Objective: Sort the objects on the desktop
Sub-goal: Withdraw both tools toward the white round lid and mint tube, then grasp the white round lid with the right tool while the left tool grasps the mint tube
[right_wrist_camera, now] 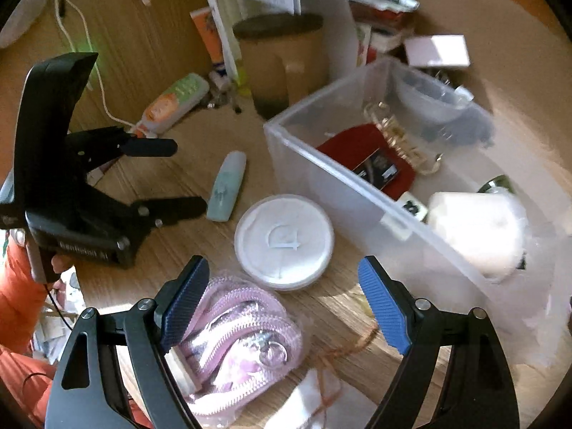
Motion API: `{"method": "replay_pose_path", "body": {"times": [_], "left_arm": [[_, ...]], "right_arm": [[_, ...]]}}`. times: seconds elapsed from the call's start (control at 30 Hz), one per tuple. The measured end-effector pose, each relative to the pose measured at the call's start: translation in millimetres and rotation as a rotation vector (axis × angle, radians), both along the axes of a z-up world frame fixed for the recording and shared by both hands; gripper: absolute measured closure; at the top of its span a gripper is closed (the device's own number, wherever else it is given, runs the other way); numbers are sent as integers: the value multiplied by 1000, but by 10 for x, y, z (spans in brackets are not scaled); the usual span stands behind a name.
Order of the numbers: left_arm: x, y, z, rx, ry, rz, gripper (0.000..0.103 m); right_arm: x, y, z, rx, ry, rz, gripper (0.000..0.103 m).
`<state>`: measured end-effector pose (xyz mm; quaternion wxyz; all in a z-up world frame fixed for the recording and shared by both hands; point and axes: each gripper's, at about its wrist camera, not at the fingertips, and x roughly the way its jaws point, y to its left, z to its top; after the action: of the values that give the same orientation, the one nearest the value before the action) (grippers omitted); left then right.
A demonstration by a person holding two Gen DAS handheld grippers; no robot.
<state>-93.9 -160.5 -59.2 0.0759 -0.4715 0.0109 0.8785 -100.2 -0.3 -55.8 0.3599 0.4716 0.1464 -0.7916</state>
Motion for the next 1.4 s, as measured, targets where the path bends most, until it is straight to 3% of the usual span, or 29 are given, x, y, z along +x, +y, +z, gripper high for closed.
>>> {"method": "replay_pose_path", "body": {"times": [0.2, 0.43, 0.63, 0.83, 0.9, 0.97, 1.1, 1.17, 1.4], "left_arm": [[-199, -33, -118, 49, -60, 10, 15], [-346, -100, -110, 104, -56, 45, 16], [-318, -56, -118, 92, -55, 8, 16], [-255, 12, -122, 53, -44, 15, 16], [-260, 20, -129, 29, -34, 15, 20], [-269, 49, -132, -11, -20, 18, 36], [-275, 81, -128, -55, 2, 25, 55], [-253, 94, -118, -54, 12, 17, 78], [-83, 21, -96, -16, 21, 33, 79]], "right_arm": [[-84, -107, -128, 19, -41, 14, 20], [-139, -221, -191, 46, -31, 27, 22], [-192, -210, -254, 53, -49, 18, 39], [-169, -160, -252, 41, -36, 26, 39], [-147, -160, -235, 36, -23, 31, 39], [-137, -131, -207, 25, -8, 35, 39], [-104, -86, -143, 16, 12, 31, 39], [-81, -30, -105, 7, 19, 26, 39], [60, 22, 86, -54, 68, 4, 39]]}}
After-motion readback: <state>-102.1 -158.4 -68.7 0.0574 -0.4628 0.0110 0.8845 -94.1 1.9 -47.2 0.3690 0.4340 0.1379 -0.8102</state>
